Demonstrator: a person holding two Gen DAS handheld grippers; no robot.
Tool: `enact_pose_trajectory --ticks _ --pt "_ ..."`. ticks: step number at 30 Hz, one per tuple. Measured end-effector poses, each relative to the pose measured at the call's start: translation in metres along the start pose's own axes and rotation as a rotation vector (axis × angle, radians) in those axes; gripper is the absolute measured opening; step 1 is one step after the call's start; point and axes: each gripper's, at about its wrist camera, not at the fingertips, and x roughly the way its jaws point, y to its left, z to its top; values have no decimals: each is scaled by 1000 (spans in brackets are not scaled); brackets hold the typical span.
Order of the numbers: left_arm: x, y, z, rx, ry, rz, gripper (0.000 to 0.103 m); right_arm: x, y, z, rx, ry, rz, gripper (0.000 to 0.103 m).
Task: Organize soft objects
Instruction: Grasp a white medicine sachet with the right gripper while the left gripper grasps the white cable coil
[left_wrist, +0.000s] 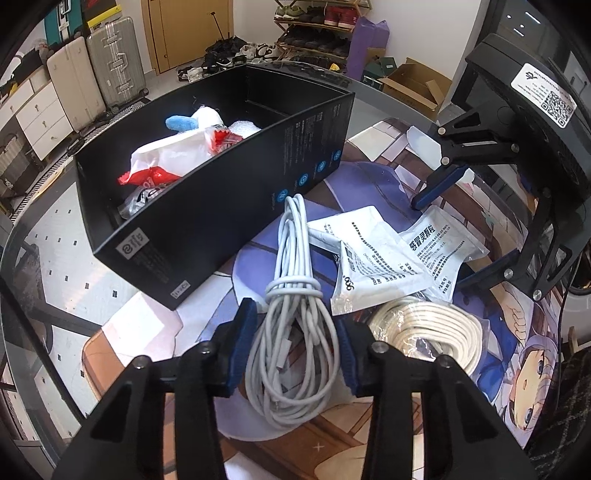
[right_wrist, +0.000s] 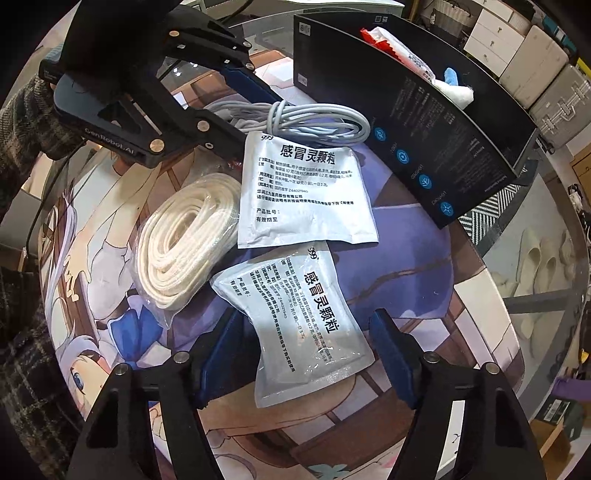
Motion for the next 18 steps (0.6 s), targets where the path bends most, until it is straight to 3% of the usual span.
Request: enact_pose_trajectory --ticks 10,14,18 --pt "-3 -8 -5 -6 18 1 35 2 1 9 44 10 9 65" --pt "-3 -10 -8 -40 -5 17 34 -5 -5 8 82 12 -4 46" --pt "-4 -11 -12 -75 -31 36 34 -8 -4 6 117 9 -16 38"
